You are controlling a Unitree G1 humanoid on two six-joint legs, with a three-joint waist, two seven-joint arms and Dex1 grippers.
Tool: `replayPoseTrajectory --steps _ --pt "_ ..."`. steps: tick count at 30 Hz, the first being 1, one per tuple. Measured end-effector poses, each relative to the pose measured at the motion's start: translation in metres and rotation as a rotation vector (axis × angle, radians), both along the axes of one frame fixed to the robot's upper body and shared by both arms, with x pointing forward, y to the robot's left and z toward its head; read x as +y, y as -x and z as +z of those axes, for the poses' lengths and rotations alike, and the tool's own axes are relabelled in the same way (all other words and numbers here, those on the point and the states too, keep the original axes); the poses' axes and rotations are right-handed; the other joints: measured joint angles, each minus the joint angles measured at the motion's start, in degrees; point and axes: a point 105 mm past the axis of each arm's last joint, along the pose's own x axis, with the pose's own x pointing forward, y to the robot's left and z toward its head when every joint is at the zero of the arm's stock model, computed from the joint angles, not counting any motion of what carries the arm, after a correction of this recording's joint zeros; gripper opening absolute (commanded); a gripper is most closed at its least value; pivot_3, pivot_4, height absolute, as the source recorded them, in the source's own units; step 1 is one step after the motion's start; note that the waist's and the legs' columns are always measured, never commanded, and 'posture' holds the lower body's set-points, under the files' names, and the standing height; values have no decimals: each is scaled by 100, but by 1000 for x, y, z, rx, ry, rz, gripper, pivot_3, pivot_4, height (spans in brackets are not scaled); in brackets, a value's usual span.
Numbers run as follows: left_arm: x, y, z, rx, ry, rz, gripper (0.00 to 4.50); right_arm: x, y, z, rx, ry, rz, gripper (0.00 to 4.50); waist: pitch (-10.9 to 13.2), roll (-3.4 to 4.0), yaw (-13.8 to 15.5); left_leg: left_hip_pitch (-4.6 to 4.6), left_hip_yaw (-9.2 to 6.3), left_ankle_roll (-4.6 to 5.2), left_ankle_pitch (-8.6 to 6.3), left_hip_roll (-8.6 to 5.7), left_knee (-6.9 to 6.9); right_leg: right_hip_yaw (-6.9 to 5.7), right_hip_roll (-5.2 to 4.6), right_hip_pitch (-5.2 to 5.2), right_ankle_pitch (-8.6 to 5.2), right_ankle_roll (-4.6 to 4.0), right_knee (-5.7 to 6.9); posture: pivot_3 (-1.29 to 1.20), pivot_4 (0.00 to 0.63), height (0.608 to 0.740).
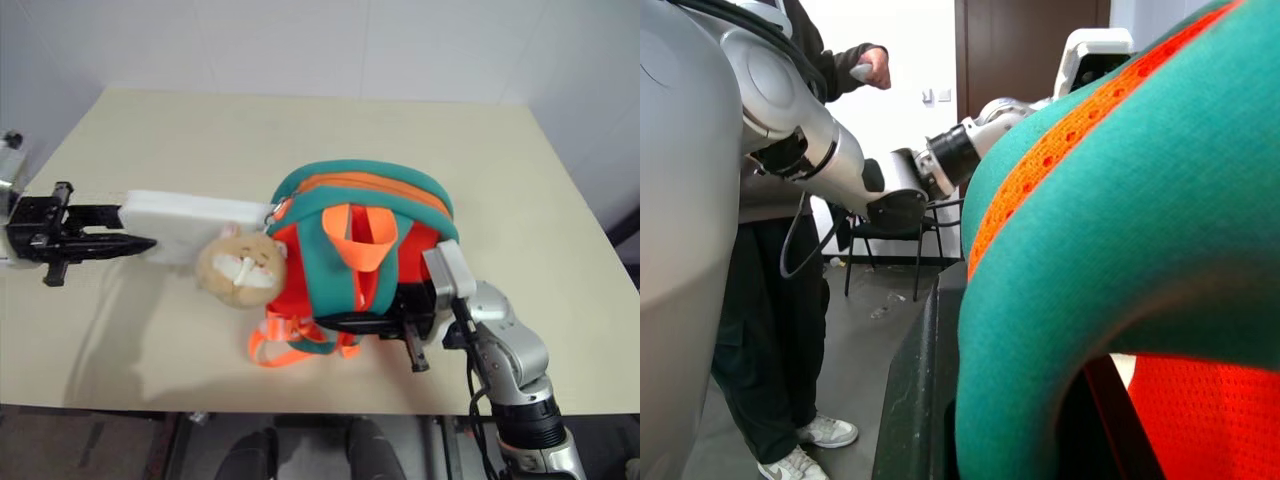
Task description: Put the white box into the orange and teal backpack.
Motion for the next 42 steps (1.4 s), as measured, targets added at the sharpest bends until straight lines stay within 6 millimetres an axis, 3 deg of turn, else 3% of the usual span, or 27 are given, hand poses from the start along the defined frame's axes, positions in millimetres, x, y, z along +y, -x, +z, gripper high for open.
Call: replayPoseTrajectory --steps 7,18,26,27,35,38,42 --pt "-37 -19 2 -4 -13 -75 1246 2 -1 1 -10 -4 -6 0 0 0 -5 -1 -3 0 0 0 25 1 3 3 1 5 18 0 150 740" --pt "-108 -41 -13 44 -50 -166 1246 6 -4 2 -8 -8 -9 0 0 0 9 -2 -7 1 0 -2 63 6 8 8 2 12 46 0 150 740" --pt "-134 -45 -25 74 -81 -186 1246 6 -5 2 -7 -9 -19 0 0 0 12 -4 -9 1 -1 -2 62 7 8 8 1 15 44 0 150 740" --pt "-135 -46 -26 75 -92 -184 1966 6 -5 2 -6 -9 -22 0 0 0 10 -4 -9 1 -1 -3 62 8 8 8 1 15 44 0 150 740" --pt "-136 -49 -22 72 -113 -162 4346 7 -7 2 -3 -13 -35 0 0 0 8 -4 -9 1 -1 -3 62 8 8 8 1 15 44 0 150 740" --pt "-126 -41 -12 63 -124 -161 4469 7 -7 2 -5 -13 -35 0 1 0 -30 -5 -9 1 -1 -2 56 9 8 5 1 15 44 0 150 740" --pt "-102 -25 17 31 -62 -145 4469 7 -7 3 -5 -13 -38 0 2 2 -28 -3 -13 1 -1 -1 52 7 10 4 -6 16 47 0 150 740"
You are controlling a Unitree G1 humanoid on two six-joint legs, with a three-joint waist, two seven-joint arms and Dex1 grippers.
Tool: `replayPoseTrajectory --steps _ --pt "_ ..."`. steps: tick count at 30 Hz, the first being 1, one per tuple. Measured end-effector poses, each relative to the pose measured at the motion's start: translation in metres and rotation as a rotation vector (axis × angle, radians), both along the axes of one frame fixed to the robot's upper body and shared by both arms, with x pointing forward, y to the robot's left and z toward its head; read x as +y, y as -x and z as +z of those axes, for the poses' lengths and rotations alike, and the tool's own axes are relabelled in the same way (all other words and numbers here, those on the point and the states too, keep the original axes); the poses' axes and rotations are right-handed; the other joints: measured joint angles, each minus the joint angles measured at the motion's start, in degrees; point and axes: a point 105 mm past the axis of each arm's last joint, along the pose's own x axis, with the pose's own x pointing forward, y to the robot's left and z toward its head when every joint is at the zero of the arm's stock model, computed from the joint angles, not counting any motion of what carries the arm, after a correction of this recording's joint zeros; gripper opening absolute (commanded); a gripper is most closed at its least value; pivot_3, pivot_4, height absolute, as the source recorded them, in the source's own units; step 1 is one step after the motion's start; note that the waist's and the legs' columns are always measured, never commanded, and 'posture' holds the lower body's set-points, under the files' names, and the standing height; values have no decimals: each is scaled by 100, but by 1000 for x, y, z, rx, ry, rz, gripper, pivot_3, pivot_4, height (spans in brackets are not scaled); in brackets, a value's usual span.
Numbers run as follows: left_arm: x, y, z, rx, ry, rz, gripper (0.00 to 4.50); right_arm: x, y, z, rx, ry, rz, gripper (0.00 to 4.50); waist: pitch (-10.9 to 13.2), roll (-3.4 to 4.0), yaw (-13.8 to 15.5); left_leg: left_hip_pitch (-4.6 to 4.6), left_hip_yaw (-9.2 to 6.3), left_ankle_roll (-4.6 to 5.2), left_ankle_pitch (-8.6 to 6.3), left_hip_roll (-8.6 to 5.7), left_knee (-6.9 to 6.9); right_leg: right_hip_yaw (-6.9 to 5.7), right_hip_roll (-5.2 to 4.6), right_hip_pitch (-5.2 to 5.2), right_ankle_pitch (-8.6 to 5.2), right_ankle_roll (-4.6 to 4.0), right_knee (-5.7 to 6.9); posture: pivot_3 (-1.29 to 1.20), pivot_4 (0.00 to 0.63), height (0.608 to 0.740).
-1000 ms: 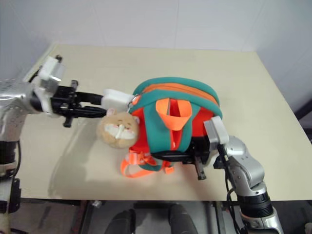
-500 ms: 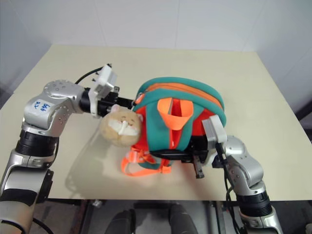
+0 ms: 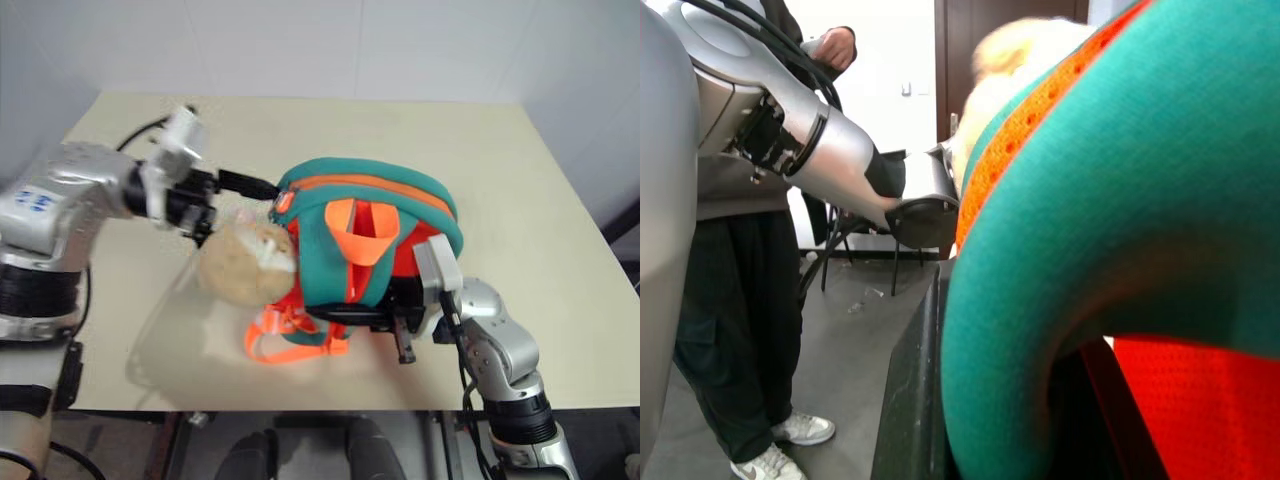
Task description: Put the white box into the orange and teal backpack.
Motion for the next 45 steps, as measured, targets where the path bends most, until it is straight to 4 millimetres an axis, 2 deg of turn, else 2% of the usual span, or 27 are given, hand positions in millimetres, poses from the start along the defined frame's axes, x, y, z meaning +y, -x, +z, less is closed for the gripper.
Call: replayPoseTrajectory --steps 3,7,13,20,23,29,32,38,40,45 --pt "16 7 13 17 109 42 4469 0 0 0 0 1 -2 0 0 0 9 1 0 0 -1 -1 7 0 -3 6 0 2 0 0 150 740" --pt "45 9 4 120 151 158 4469 -1 0 -2 5 4 -5 0 0 0 1 2 -1 0 -1 -1 10 0 -3 6 1 3 4 0 150 740" --pt "61 24 0 177 273 200 4469 -1 -1 -1 9 -9 -12 0 0 0 6 2 -1 -1 -1 -1 8 -1 -5 6 1 2 2 0 150 740" --pt "33 51 0 211 391 100 4469 0 -2 3 25 -56 -20 0 0 -1 17 2 -4 -2 -2 -3 12 -2 -9 10 2 5 2 0 150 740" --pt "22 61 -5 242 372 80 4469 0 -2 2 31 -56 -23 0 0 -1 2 6 -3 -2 -2 -3 10 0 -9 10 2 5 2 0 150 740" --pt "8 59 -32 300 198 116 4469 0 -2 1 31 -53 -29 0 0 0 1 7 0 -3 -1 -6 9 3 -7 11 2 3 -5 0 150 740" --pt "0 53 -32 281 168 112 3874 0 -3 1 31 -52 -32 0 0 -1 8 6 2 -3 -1 -7 9 4 -7 12 1 2 -9 0 150 740" --pt "-4 48 -17 247 200 89 2029 0 -4 2 25 -64 -44 0 0 -1 3 4 2 -3 -2 -7 1 4 -7 9 1 3 -12 0 150 740" --pt "-4 46 -13 244 209 86 1544 0 -4 1 31 -69 -51 0 0 -1 2 4 1 -4 -3 -7 -2 4 -7 7 0 2 -12 0 150 740" --pt "5 48 -10 237 178 104 866 0 -6 2 53 -108 -77 0 0 -1 -1 4 1 -5 -4 -7 -3 4 -7 7 -1 1 -13 0 150 740"
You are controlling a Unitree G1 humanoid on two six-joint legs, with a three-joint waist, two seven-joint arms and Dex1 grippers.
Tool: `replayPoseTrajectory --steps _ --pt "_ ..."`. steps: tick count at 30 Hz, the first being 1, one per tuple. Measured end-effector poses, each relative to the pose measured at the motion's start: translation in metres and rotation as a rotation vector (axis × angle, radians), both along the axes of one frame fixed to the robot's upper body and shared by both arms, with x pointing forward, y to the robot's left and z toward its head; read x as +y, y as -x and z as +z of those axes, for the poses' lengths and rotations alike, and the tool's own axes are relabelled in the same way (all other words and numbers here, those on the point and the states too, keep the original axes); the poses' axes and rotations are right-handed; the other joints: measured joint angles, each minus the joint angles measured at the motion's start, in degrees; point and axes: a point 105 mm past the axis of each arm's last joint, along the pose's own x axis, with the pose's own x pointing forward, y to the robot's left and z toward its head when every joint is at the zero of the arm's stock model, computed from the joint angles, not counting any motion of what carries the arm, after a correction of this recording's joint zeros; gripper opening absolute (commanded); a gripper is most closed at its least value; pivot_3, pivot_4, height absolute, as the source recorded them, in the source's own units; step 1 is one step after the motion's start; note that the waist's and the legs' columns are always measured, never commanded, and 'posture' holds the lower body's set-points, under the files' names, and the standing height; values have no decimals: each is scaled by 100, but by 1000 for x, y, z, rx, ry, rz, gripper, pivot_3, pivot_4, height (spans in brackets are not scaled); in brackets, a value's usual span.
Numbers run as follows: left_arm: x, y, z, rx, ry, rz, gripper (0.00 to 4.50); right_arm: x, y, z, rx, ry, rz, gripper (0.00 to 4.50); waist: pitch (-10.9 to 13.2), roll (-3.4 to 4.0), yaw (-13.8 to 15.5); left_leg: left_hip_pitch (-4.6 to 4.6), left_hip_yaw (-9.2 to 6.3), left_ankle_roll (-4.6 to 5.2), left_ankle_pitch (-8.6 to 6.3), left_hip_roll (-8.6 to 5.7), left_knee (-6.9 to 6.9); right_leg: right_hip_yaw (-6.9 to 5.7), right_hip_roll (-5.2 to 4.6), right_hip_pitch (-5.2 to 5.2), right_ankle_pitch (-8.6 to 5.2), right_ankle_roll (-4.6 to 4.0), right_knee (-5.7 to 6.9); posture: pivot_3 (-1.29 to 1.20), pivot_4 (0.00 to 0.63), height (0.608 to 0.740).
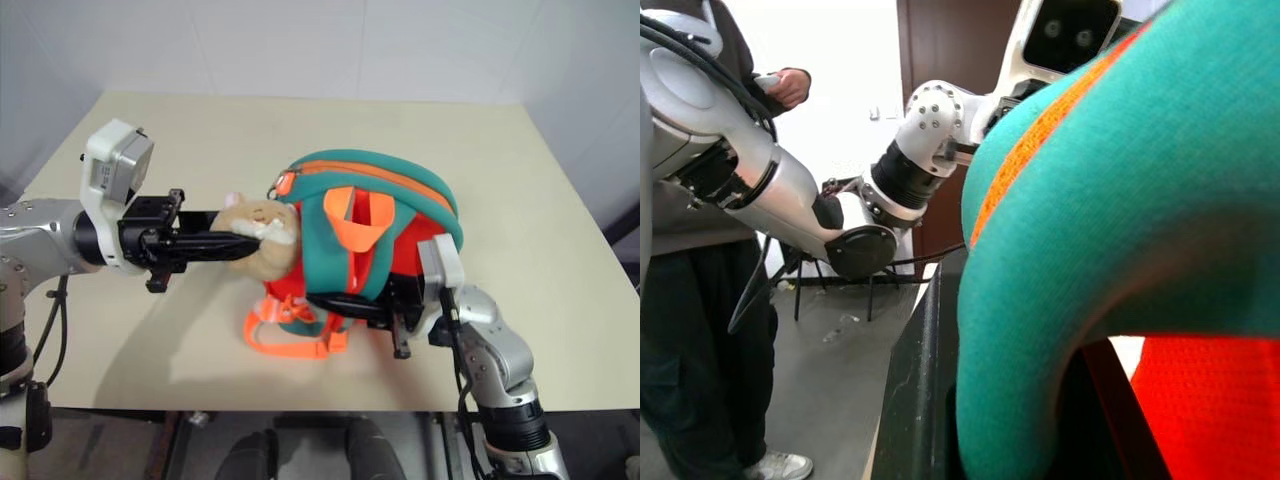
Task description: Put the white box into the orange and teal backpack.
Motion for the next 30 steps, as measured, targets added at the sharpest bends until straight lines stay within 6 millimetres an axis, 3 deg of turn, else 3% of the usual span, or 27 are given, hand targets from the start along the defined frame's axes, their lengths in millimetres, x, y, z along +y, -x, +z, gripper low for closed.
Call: replayPoseTrajectory --steps 9,17,23,30 --pt "29 0 15 -23 -73 38 670 -3 -3 9 21 -82 -44 0 0 1 -10 0 4 0 0 0 -10 0 0 -6 -4 -7 -2 0 150 740" --pt "53 -13 22 -22 -117 60 670 -4 2 8 41 -108 -42 0 1 1 -5 1 5 0 0 1 -32 -3 1 -15 -13 -14 -4 0 150 740" --pt "66 -28 11 17 -163 46 670 -4 5 7 44 -109 -41 0 1 1 -7 1 7 0 0 1 -36 -3 1 -17 -17 -15 -4 0 150 740" --pt "75 -38 -15 89 -247 26 616 -4 9 7 39 -109 -37 0 1 2 0 1 6 0 0 3 -38 -3 2 -18 -19 -16 -1 0 150 740"
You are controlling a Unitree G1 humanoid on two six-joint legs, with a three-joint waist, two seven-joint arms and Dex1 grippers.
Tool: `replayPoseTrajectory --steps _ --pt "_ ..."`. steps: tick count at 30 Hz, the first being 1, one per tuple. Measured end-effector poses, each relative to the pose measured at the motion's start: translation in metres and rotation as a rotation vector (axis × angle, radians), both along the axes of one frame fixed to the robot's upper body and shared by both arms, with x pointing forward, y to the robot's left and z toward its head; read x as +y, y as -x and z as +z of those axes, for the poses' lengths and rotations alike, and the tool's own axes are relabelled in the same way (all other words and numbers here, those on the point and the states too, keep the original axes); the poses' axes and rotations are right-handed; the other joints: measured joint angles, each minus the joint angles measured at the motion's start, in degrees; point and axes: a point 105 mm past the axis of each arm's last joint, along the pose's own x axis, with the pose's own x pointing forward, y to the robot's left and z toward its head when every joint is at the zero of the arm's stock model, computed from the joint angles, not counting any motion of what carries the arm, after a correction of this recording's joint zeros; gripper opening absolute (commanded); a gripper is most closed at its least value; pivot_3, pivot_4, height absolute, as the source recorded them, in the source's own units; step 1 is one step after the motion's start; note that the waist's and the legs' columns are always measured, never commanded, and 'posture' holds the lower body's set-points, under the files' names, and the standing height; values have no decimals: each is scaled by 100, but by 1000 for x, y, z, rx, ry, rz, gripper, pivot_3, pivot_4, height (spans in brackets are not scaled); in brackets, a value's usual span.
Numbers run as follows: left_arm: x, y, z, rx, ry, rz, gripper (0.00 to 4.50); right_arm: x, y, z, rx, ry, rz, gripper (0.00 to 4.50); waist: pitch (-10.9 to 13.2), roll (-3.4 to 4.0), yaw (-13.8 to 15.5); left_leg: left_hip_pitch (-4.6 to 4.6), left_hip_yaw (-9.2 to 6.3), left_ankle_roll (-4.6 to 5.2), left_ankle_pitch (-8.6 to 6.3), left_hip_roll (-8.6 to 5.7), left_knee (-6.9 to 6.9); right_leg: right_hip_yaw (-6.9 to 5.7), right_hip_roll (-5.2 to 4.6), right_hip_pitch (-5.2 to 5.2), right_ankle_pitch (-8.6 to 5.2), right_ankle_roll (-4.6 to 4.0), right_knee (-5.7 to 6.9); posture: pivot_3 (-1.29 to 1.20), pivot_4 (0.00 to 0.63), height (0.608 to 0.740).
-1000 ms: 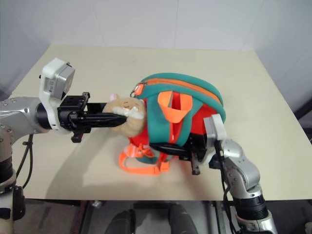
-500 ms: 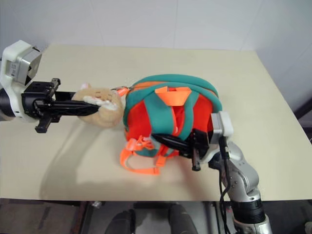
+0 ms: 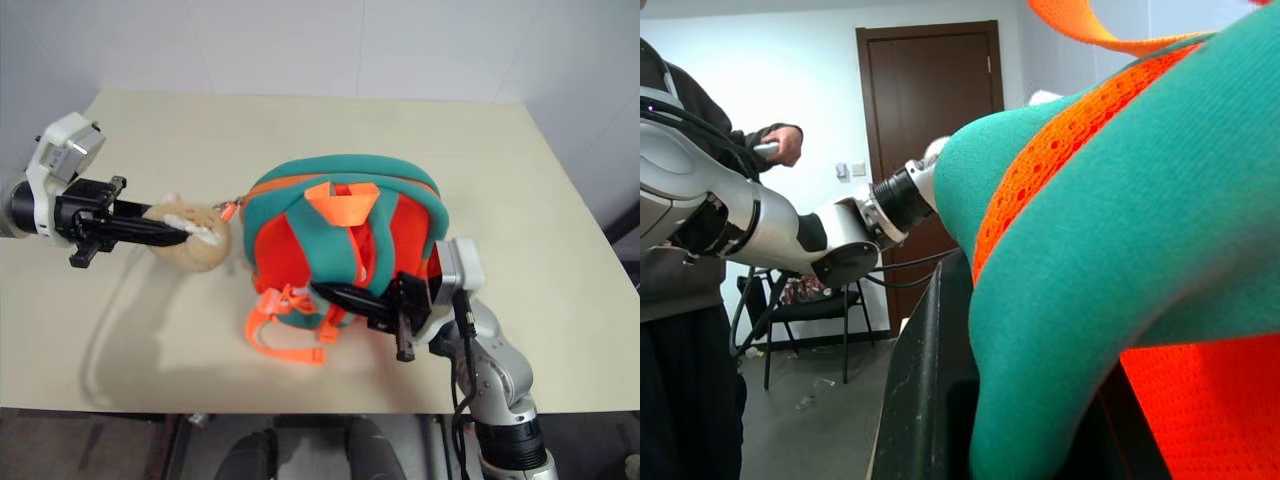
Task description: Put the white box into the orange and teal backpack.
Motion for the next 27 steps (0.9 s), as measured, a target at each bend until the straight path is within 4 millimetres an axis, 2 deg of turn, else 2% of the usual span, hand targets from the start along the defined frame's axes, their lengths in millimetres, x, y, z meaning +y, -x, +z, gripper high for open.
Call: replayPoseTrajectory --steps 8,13,18,23,26,27 --pt "4 -14 -46 124 -134 -2 596 0 0 0 1 1 2 0 0 0 2 0 0 0 0 0 4 0 1 0 0 0 4 0 150 740" --pt "-3 -25 -61 124 -188 -11 589 0 0 0 0 7 3 0 0 0 10 0 -1 0 0 0 4 1 1 1 0 1 5 0 150 740" --pt "-11 -32 -87 132 -271 -44 585 -1 0 -1 3 18 2 0 0 0 15 0 -3 0 0 0 6 0 1 2 0 1 7 0 150 740" --pt "-19 -39 -95 90 -278 -79 581 0 -1 -3 13 43 -1 0 -1 0 14 1 -3 1 0 0 12 1 1 6 1 3 8 0 150 740" --pt "-26 -42 -93 17 -214 -94 581 -1 -5 -7 11 108 -51 0 0 0 43 -2 -5 1 0 -1 18 0 -2 7 2 4 10 0 150 740" --pt "-30 -42 -90 -18 -145 -96 930 -2 -7 -10 20 151 -79 0 0 0 52 -4 -4 1 0 -1 22 0 -3 6 3 6 9 0 150 740"
